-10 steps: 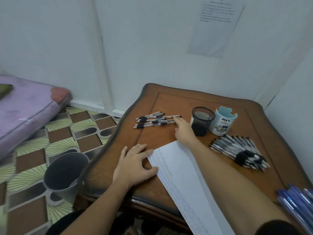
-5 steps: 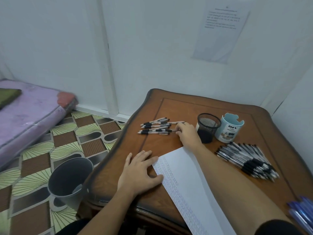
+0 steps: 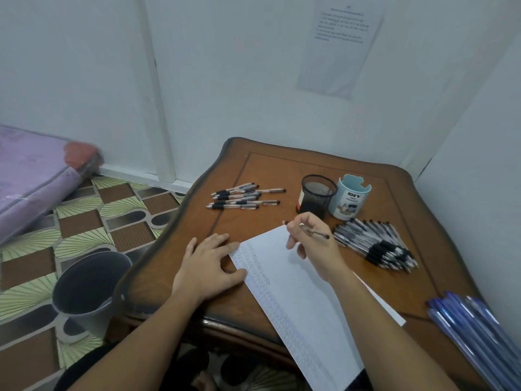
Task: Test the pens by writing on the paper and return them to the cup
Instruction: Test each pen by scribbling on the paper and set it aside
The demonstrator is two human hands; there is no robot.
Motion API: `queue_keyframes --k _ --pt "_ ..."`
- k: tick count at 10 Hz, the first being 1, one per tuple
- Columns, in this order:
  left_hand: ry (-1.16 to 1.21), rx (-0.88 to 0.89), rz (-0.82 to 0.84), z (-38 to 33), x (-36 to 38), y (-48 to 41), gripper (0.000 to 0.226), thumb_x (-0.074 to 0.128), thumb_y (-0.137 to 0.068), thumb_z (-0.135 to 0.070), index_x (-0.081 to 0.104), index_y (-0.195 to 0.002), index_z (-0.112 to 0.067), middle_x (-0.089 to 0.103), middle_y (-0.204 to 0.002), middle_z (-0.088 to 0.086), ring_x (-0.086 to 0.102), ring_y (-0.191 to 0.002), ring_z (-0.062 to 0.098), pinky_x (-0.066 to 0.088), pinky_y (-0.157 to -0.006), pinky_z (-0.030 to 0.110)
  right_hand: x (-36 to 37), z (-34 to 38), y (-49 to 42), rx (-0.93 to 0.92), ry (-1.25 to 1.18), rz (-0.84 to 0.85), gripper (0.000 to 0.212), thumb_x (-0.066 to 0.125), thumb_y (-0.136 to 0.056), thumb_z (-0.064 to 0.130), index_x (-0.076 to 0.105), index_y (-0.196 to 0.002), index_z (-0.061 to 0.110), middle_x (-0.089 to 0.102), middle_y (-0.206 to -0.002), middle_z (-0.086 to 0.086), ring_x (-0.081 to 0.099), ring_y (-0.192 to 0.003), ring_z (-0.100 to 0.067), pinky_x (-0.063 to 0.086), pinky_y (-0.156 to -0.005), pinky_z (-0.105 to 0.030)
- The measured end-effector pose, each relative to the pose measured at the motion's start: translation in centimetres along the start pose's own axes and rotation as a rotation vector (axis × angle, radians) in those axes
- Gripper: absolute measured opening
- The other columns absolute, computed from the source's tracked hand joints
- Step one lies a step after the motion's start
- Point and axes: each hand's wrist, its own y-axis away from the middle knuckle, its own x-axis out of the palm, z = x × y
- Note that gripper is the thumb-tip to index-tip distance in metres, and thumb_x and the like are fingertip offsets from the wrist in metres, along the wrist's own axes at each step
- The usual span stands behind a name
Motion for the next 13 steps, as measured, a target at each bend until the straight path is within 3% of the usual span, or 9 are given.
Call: queue_keyframes --k 1,2,3,4,7,8,9,10,13 --pt "0.002 0.004 -0.012 0.1 0.3 0.0 0.089 0.029 -0.060 -0.083 0.044 -0.139 -0.045 0.029 -0.155 -0.018 0.015 -0.145 0.004 -0.003 -0.119 0.042 0.3 -1.3 1.8 0.058 -0.105 -0.012 0.042 0.038 -0.105 0.034 0.068 -0.092 0.008 0.056 -0.059 -0.007 0.050 -0.055 -0.015 0.038 -0.050 -0.026" --pt "0.004 0.006 -0.017 0.1 0.4 -0.1 0.088 0.031 -0.060 -0.083 0.046 -0.139 -0.045 0.030 -0.154 -0.018 0.016 -0.144 0.003 -0.002 -0.119 0.043 0.7 -2.1 2.6 0.142 -0.181 0.017 0.044 0.034 -0.107 0.033 0.073 -0.104 0.012 0.065 -0.071 -0.011 0.056 -0.064 -0.016 0.039 -0.052 -0.028" --pt "0.008 0.006 -0.022 0.1 0.5 -0.1 0.089 0.032 -0.060 -0.083 0.047 -0.138 -0.044 0.031 -0.154 -0.017 0.017 -0.144 0.003 -0.002 -0.119 0.043 0.9 -2.7 3.0 0.159 -0.163 0.028 0.026 0.048 -0.102 0.015 0.074 -0.101 0.010 0.073 -0.085 -0.016 0.062 -0.078 -0.022 0.041 -0.055 -0.026" --pt "0.012 0.009 -0.030 0.2 0.6 -0.2 0.087 0.034 -0.061 -0.083 0.048 -0.138 -0.044 0.032 -0.153 -0.017 0.018 -0.144 0.004 0.000 -0.119 0.043 1.1 -3.0 3.3 0.120 -0.103 0.017 0.014 0.060 -0.092 0.000 0.073 -0.092 0.003 0.069 -0.071 -0.013 0.060 -0.068 -0.018 0.046 -0.062 -0.024" --pt "-0.002 0.011 -0.026 0.3 0.7 -0.3 0.088 0.033 -0.061 -0.083 0.048 -0.138 -0.043 0.033 -0.153 -0.016 0.020 -0.144 0.005 0.001 -0.119 0.045 1.0 -4.0 4.4 0.039 0.089 0.051 0.014 0.063 -0.092 0.006 0.076 -0.086 0.006 0.074 -0.081 -0.005 0.066 -0.074 -0.007 0.051 -0.069 -0.017" --pt "-0.010 0.011 -0.023 0.4 0.8 -0.3 0.085 0.036 -0.063 -0.082 0.048 -0.138 -0.043 0.033 -0.153 -0.016 0.021 -0.144 0.006 0.001 -0.119 0.046 1.1 -4.3 4.5 0.058 0.096 0.060 0.020 0.059 -0.092 0.007 0.076 -0.083 0.012 0.074 -0.083 -0.004 0.069 -0.077 -0.015 0.053 -0.076 -0.026" --pt "-0.008 0.013 -0.023 0.4 0.8 -0.3 0.085 0.036 -0.063 -0.082 0.048 -0.137 -0.043 0.034 -0.153 -0.015 0.021 -0.144 0.007 0.002 -0.119 0.047 1.1 -4.4 4.6 0.039 0.163 0.076 0.016 0.059 -0.082 0.013 0.073 -0.077 0.019 0.071 -0.079 -0.011 0.060 -0.072 -0.027 0.044 -0.067 -0.034" --pt "-0.003 0.012 -0.027 0.3 0.7 -0.3 0.087 0.035 -0.061 -0.083 0.049 -0.137 -0.043 0.034 -0.153 -0.015 0.022 -0.144 0.006 0.002 -0.119 0.047 1.2 -4.2 4.9 0.044 0.154 0.087 0.017 0.061 -0.083 0.007 0.071 -0.072 0.013 0.064 -0.072 -0.020 0.050 -0.064 -0.017 0.037 -0.058 -0.031" --pt "0.015 0.018 -0.049 0.2 0.8 -0.2 0.088 0.033 -0.059 -0.082 0.050 -0.136 -0.042 0.036 -0.151 -0.016 0.023 -0.143 0.005 0.002 -0.119 0.045 1.1 -4.9 4.7 0.031 0.170 0.108 0.017 0.061 -0.081 0.006 0.070 -0.068 0.012 0.059 -0.062 -0.010 0.045 -0.060 -0.017 0.031 -0.056 -0.029"
